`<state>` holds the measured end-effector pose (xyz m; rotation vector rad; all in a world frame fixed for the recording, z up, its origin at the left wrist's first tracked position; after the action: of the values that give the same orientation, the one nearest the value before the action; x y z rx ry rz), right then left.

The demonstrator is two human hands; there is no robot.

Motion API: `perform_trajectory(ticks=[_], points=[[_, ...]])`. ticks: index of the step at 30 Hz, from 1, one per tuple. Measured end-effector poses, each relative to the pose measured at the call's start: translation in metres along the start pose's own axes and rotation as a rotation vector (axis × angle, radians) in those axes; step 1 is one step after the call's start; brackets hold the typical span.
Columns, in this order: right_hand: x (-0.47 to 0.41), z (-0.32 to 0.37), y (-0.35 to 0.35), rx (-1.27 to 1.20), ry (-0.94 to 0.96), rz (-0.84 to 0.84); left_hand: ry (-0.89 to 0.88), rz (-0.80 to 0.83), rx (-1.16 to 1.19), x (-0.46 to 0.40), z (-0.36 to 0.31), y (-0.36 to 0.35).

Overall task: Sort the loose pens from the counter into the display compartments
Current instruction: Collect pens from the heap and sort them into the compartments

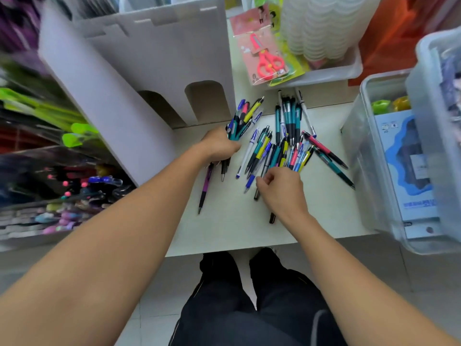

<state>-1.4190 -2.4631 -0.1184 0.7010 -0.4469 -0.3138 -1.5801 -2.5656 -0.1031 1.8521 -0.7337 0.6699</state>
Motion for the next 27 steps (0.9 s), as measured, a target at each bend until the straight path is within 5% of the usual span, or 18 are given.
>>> perform_trajectory(ticks=[5, 11, 15, 27], points=[[0.004, 0.016, 0.001, -0.078, 0.043, -0.031, 0.019, 0.136, 0.178, 0.027, 0.012, 0.011], [-0.003, 0.017, 0.008, -0.311, -0.116, -0.098, 0.063, 0.218, 0.283, 0.070, 0.055, -0.001], [-0.018, 0.020, 0.010, -0.240, -0.065, -0.075, 0.083, 0.189, 0.302, 0.092, 0.090, -0.016], [-0.026, 0.067, -0.077, 0.531, 0.951, 0.466, -0.004, -0.172, 0.322, 0.158, 0.131, 0.009]])
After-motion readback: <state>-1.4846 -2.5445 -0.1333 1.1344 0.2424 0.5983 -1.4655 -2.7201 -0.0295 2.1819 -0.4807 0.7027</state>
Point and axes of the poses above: each hand's wrist, its own x-axis away from the middle knuckle, its own y-axis out of the back of the hand, z = x × y, the point moved 3 cm from there along -x, towards the middle knuckle, and after that the axes turned 10 degrees about y, right-handed, at the moved point
